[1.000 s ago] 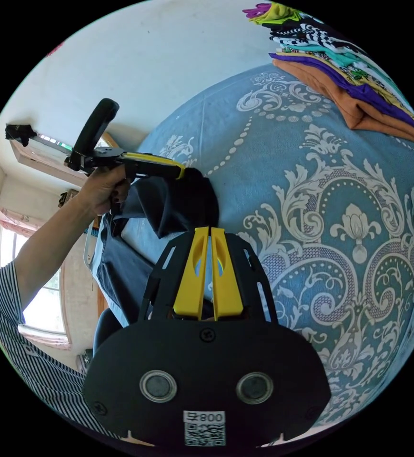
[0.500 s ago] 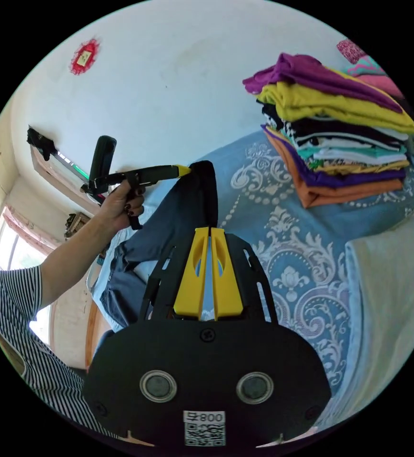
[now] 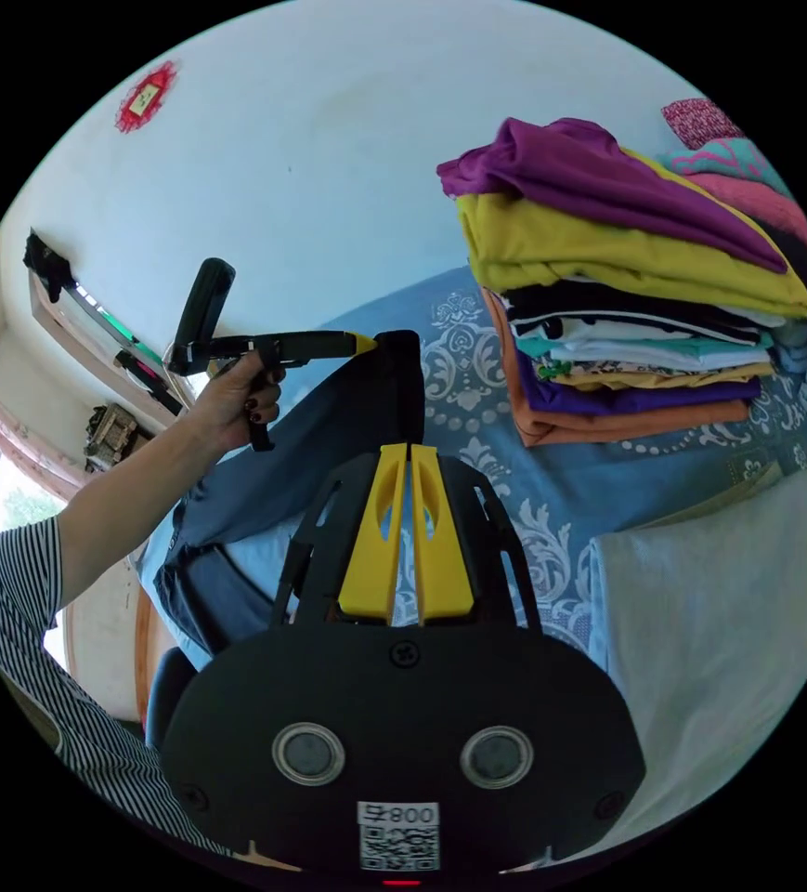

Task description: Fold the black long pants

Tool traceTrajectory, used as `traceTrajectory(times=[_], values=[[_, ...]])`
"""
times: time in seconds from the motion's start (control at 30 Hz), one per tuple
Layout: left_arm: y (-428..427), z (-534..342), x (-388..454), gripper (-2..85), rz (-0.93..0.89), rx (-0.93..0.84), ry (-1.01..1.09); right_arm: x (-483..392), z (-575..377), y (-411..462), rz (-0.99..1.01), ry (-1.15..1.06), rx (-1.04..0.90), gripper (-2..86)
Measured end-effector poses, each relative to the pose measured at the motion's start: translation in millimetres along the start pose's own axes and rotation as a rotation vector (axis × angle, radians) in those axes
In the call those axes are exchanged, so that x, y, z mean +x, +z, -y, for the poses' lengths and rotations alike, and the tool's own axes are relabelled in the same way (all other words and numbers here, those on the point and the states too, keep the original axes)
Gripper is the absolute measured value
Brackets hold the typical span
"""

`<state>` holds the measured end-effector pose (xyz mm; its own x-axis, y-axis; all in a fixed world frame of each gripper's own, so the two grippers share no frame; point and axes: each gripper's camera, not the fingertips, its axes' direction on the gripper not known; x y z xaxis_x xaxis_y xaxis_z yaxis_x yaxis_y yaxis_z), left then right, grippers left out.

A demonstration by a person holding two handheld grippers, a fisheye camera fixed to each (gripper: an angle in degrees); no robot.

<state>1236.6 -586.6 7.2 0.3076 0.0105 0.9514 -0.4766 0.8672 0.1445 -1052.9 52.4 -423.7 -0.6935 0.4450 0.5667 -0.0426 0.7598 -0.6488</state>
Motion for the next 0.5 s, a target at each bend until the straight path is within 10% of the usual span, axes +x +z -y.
traceTrajectory(times=[0.5], values=[[87.9,-92.2,29.7,2.4,0.052,-0.127,0.002,59.0,-24.0,31.5,-0.091,0.083,-0.157,0.4]])
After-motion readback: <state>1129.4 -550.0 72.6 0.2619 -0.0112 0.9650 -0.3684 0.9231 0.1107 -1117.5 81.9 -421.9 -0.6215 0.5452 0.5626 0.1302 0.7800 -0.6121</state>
